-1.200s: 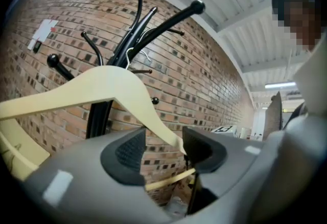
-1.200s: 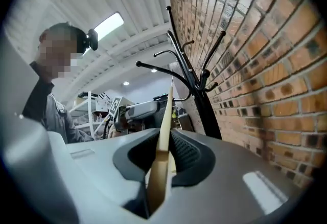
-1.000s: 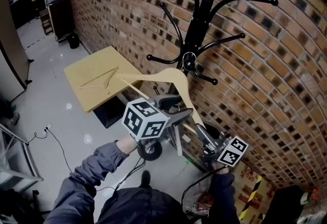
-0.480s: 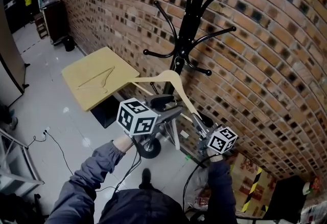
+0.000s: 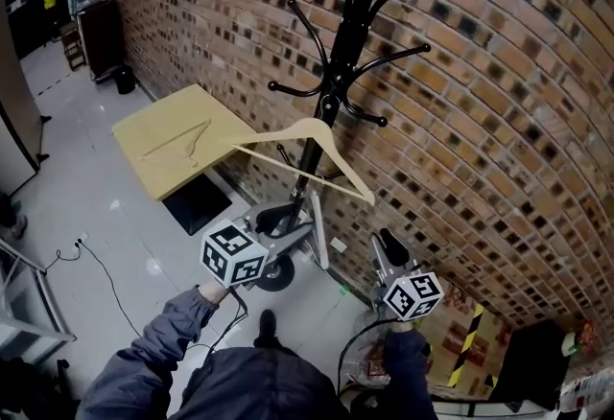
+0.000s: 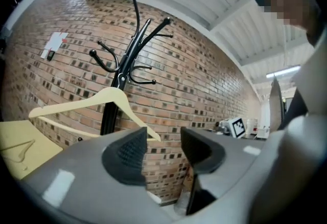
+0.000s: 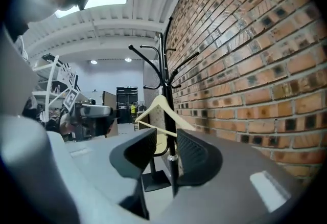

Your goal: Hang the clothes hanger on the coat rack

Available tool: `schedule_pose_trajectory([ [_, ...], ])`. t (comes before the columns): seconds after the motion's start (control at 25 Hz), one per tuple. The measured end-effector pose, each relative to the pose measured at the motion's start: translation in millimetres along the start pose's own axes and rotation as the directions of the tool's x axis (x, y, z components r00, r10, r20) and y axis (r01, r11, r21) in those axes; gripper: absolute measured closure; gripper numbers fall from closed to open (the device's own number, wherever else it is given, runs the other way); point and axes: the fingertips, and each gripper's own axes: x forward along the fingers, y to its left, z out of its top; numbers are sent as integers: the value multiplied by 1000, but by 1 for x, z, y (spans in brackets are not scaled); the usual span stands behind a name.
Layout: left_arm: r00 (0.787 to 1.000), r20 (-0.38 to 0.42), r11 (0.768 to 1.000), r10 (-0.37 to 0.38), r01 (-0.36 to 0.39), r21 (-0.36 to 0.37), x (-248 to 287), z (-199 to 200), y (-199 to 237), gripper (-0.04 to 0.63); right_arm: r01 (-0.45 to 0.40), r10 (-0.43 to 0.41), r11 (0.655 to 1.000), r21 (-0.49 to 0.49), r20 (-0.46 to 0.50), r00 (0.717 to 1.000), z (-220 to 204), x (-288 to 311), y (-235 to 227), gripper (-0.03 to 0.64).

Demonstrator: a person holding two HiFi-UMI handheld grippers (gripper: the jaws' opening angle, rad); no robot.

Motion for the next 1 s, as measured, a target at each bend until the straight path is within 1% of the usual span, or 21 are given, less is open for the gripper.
schedule_pose_trajectory([
  [0.08,1000,2,1000,23,-23,2,-17,-23,-7,405,-12,12,1000,-8,-10,1000,-10,-22,37,500],
  [0.12,1000,1,1000,29,-29,-9,-26,-37,-12,405,-7,6,1000,-25,-13,1000,-16,-34,55,502],
  [0.2,999,8,999,39,-38,-37,-47,-62,-29,413,19,-21,997,-71,-31,999,-31,-60,84,502],
  [0.28,998,20,998,52,-51,-37,-68,-80,-47,441,49,-56,992,-113,-61,997,-49,-84,106,501],
  [0.36,997,22,997,72,-72,-30,-86,-94,-66,468,68,-79,992,-109,-96,992,-67,-105,124,501],
  [0.44,995,13,994,100,-99,-34,-101,-110,-82,482,69,-78,996,-64,-139,987,-87,-121,140,501],
  [0.52,992,-1,991,126,-126,-43,-112,-126,-94,491,70,-75,997,-33,-172,982,-100,-131,148,500],
  [0.56,991,-5,989,135,-136,-59,-115,-133,-99,506,72,-76,997,-28,-180,981,-103,-135,149,500],
  [0.68,989,14,979,148,-144,-142,-124,-146,-109,528,78,-84,996,-41,-181,980,-104,-144,149,500],
  [0.72,989,20,978,149,-144,-153,-125,-147,-113,528,77,-86,996,-54,-182,980,-104,-147,149,499],
  [0.84,987,10,980,158,-155,-124,-120,-148,-124,528,61,-76,994,-86,-186,980,-101,-156,146,495],
  [0.92,987,4,981,163,-161,-107,-112,-148,-132,528,50,-64,995,-84,-181,981,-100,-163,142,495],
  [1.0,986,11,981,164,-162,-106,-104,-147,-144,528,35,-46,997,-68,-173,984,-99,-173,138,486],
])
